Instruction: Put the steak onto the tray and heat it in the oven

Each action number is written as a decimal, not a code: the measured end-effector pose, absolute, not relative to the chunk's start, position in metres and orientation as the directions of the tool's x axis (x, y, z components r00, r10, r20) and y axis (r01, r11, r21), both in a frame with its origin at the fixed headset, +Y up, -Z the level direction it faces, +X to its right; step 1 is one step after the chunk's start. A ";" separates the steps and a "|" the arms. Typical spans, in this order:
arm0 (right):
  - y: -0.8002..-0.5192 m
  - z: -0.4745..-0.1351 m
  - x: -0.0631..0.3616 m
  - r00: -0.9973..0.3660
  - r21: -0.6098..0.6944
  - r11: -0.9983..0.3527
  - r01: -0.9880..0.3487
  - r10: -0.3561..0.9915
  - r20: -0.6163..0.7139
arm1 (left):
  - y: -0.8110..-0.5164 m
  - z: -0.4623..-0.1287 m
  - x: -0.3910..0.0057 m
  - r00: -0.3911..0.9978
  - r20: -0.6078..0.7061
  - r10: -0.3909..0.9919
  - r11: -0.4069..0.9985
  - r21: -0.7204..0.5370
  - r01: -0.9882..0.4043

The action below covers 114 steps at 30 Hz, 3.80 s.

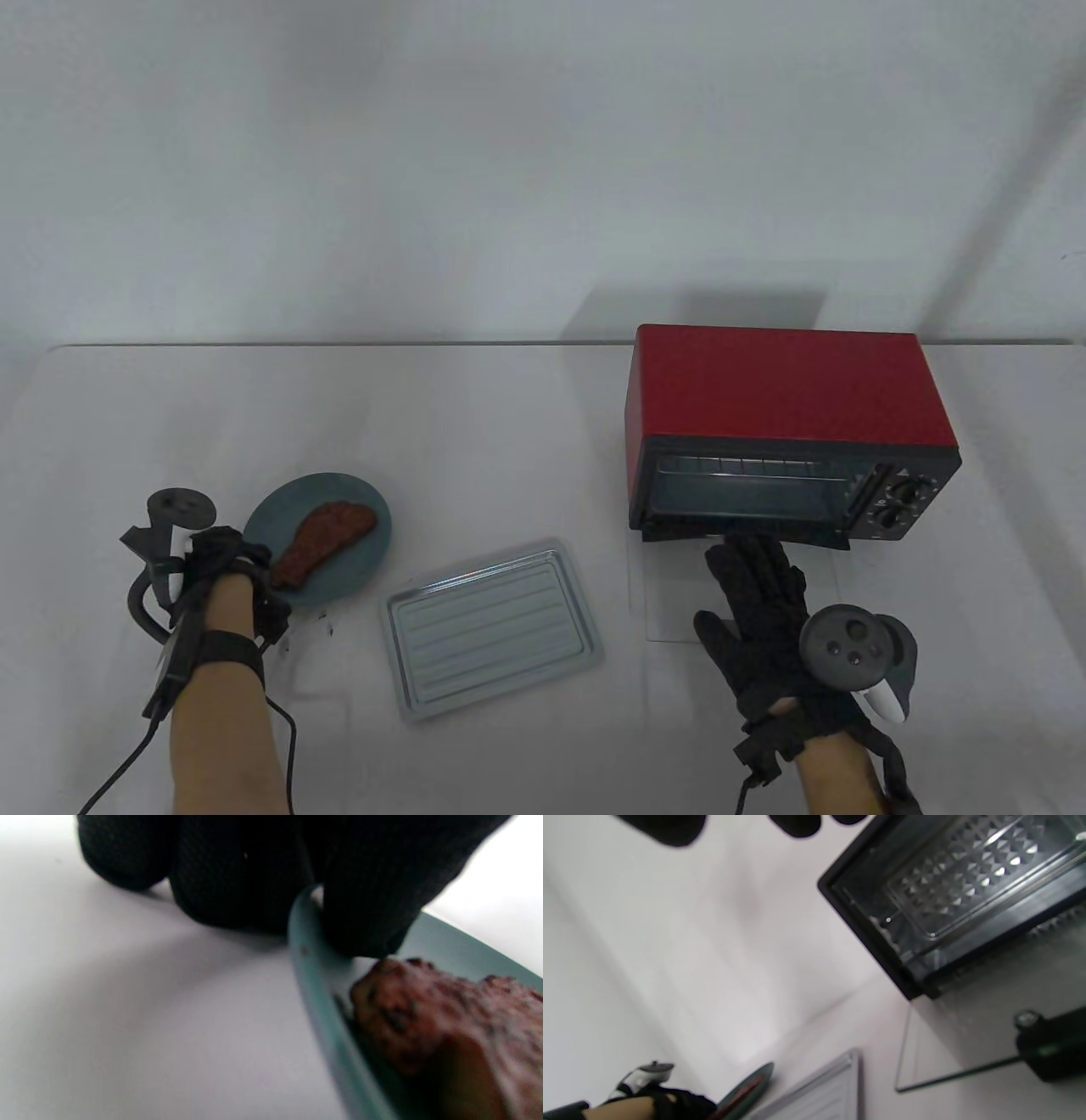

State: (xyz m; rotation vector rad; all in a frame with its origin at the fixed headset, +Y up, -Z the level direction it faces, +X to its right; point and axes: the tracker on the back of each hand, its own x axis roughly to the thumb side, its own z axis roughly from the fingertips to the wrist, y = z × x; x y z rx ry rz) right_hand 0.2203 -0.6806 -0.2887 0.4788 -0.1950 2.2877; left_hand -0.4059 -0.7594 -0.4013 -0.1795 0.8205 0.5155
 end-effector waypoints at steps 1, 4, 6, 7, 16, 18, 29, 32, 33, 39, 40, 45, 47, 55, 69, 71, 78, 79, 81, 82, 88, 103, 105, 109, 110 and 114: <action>-0.681 -0.289 0.220 -0.627 0.008 -0.686 -0.727 0.670 0.398 | -0.759 -0.401 -0.407 0.562 -0.742 0.365 0.858 0.033 -0.513; -0.683 -0.289 0.221 -0.621 0.017 -0.680 -0.733 0.680 0.389 | -0.757 -0.399 -0.411 0.482 -0.754 0.446 0.795 0.086 -0.601; -0.684 -0.290 0.222 -0.615 0.022 -0.674 -0.739 0.687 0.387 | -0.755 -0.396 -0.414 0.422 -0.752 0.506 0.735 0.120 -0.667; -0.684 -0.290 0.222 -0.614 0.024 -0.673 -0.739 0.688 0.387 | -0.755 -0.394 -0.417 0.396 -0.734 0.552 0.696 0.144 -0.703; -0.686 -0.290 0.218 -0.602 0.055 -0.670 -0.740 0.696 0.391 | -0.772 -0.352 -0.439 0.026 -0.561 0.827 0.320 0.433 -0.843; -0.686 -0.290 0.215 -0.601 0.058 -0.674 -0.736 0.691 0.403 | -0.769 -0.342 -0.440 -0.006 -0.531 0.847 0.284 0.463 -0.840; -0.683 -0.288 0.201 -0.606 0.054 -0.707 -0.705 0.641 0.471 | -0.715 -0.322 -0.386 0.051 -0.432 0.900 0.207 0.323 -0.923; -0.684 -0.288 0.200 -0.592 0.068 -0.699 -0.712 0.649 0.477 | -0.713 -0.319 -0.362 0.053 -0.430 0.901 0.191 0.285 -0.939; -0.685 -0.288 0.200 -0.591 0.071 -0.700 -0.710 0.649 0.479 | -0.714 -0.318 -0.355 0.053 -0.428 0.902 0.184 0.272 -0.944; -0.686 -0.288 0.200 -0.586 0.086 -0.696 -0.713 0.658 0.473 | -0.736 -0.314 -0.317 0.077 -0.404 0.912 0.173 0.207 -0.963; -0.686 -0.288 0.200 -0.586 0.086 -0.696 -0.713 0.659 0.472 | -0.739 -0.314 -0.314 0.075 -0.402 0.912 0.170 0.206 -0.964; -0.687 -0.289 0.200 -0.592 0.089 -0.697 -0.711 0.662 0.459 | -0.743 -0.319 -0.301 0.196 -0.397 0.897 0.275 0.154 -0.949; -0.688 -0.289 0.201 -0.600 0.090 -0.701 -0.707 0.662 0.449 | -0.745 -0.320 -0.297 0.204 -0.397 0.895 0.281 0.146 -0.949; -0.687 -0.289 0.203 -0.605 0.082 -0.699 -0.710 0.666 0.436 | -0.745 -0.323 -0.290 0.275 -0.340 0.899 0.336 0.135 -0.932; -0.687 -0.289 0.205 -0.602 0.078 -0.695 -0.715 0.669 0.436 | -0.741 -0.324 -0.286 0.368 -0.260 0.893 0.419 0.182 -0.890; -0.687 -0.289 0.205 -0.602 0.076 -0.694 -0.716 0.670 0.434 | -0.739 -0.324 -0.285 0.386 -0.243 0.890 0.435 0.196 -0.879; -0.688 -0.289 0.205 -0.605 0.083 -0.695 -0.714 0.672 0.426 | -0.731 -0.325 -0.282 0.463 -0.145 0.875 0.485 0.231 -0.844; -0.688 -0.289 0.205 -0.605 0.085 -0.695 -0.714 0.673 0.426 | -0.730 -0.325 -0.281 0.477 -0.128 0.869 0.494 0.237 -0.836; -0.688 -0.289 0.205 -0.603 0.086 -0.694 -0.715 0.675 0.425 | -0.728 -0.326 -0.280 0.489 -0.107 0.866 0.500 0.238 -0.833; -0.688 -0.289 0.205 -0.603 0.087 -0.693 -0.715 0.675 0.425 | -0.728 -0.326 -0.279 0.497 -0.104 0.861 0.507 0.241 -0.828; -0.688 -0.289 0.205 -0.602 0.087 -0.691 -0.717 0.678 0.422 | -0.728 -0.327 -0.278 0.512 -0.077 0.855 0.514 0.251 -0.820; -0.689 -0.290 0.205 -0.601 0.093 -0.689 -0.719 0.683 0.415 | -0.733 -0.329 -0.286 0.518 -0.062 0.853 0.509 0.312 -0.802; -0.689 -0.290 0.206 -0.601 0.094 -0.689 -0.719 0.684 0.414 | -0.733 -0.328 -0.290 0.503 -0.062 0.862 0.492 0.339 -0.801; -0.689 -0.290 0.206 -0.602 0.094 -0.689 -0.718 0.684 0.413 | -0.728 -0.324 -0.310 0.409 -0.051 0.911 0.388 0.440 -0.810; -0.690 -0.290 0.205 -0.602 0.095 -0.689 -0.718 0.684 0.411 | -0.729 -0.323 -0.319 0.344 -0.057 0.937 0.330 0.464 -0.822; -0.692 -0.290 0.205 -0.609 0.101 -0.694 -0.713 0.684 0.401 | -0.741 -0.323 -0.349 0.079 -0.132 0.988 0.138 0.530 -0.837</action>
